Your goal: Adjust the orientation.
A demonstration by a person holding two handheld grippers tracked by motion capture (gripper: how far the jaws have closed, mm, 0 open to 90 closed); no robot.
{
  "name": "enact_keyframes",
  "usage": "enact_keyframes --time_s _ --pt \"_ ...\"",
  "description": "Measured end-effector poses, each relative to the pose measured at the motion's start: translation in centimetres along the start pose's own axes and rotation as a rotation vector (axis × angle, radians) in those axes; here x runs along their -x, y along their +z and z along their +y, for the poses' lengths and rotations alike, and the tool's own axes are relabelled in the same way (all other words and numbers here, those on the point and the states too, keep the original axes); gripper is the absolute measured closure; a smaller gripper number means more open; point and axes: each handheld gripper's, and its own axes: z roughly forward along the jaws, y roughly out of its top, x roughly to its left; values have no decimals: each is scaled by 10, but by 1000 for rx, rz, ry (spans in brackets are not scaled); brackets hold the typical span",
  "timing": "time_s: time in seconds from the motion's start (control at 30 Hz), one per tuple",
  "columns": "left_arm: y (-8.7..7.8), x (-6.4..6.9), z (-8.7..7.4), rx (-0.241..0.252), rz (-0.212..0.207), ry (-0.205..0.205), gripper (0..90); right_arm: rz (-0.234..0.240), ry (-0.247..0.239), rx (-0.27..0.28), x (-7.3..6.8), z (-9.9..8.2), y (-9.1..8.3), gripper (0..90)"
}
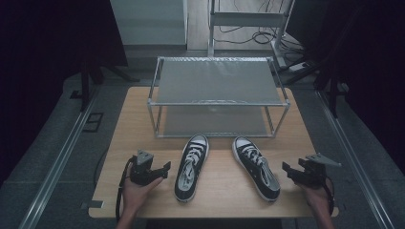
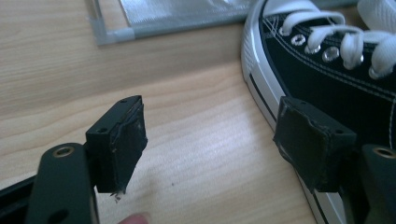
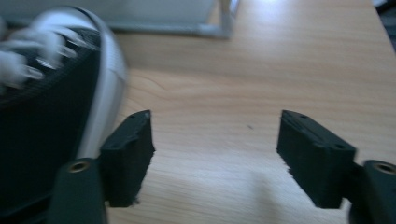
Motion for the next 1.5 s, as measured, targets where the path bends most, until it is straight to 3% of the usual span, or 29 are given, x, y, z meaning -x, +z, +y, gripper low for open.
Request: enact_keyframes --time_s 0.07,0.1,0.2,0.27,0.3,0.33,0.63,0.83,1.07,1.13,1.5 --pt "-1 0 1 -10 1 5 264 11 -1 10 -1 1 -2 302" --pt "-3 -1 1 -12 -16 4 271 47 -14 48 -7 8 -12 343" --pt "-5 -2 3 -21 -22 19 280 120 -63 80 -19 17 -26 440" --pt "-6 -2 4 -21 -24 22 282 143 -73 89 -24 21 -30 475" --pt "-7 -2 4 -22 -31 22 282 180 -78 100 -30 24 -36 525" --pt "-9 -1 5 -23 -43 26 279 249 -97 101 -42 29 -41 602" --pt "-20 5 12 -13 -80 28 272 447 -230 53 -110 36 -36 885" --pt "-25 7 14 -18 -90 30 271 553 -325 -9 -162 30 -24 900" --pt "-27 8 14 -22 -101 33 267 618 -389 -124 -211 3 11 900" --pt "-26 8 14 -26 -102 34 267 629 -415 -150 -220 -2 19 900" --pt "-28 5 15 -34 -104 30 264 721 -430 -185 -258 -13 53 900"
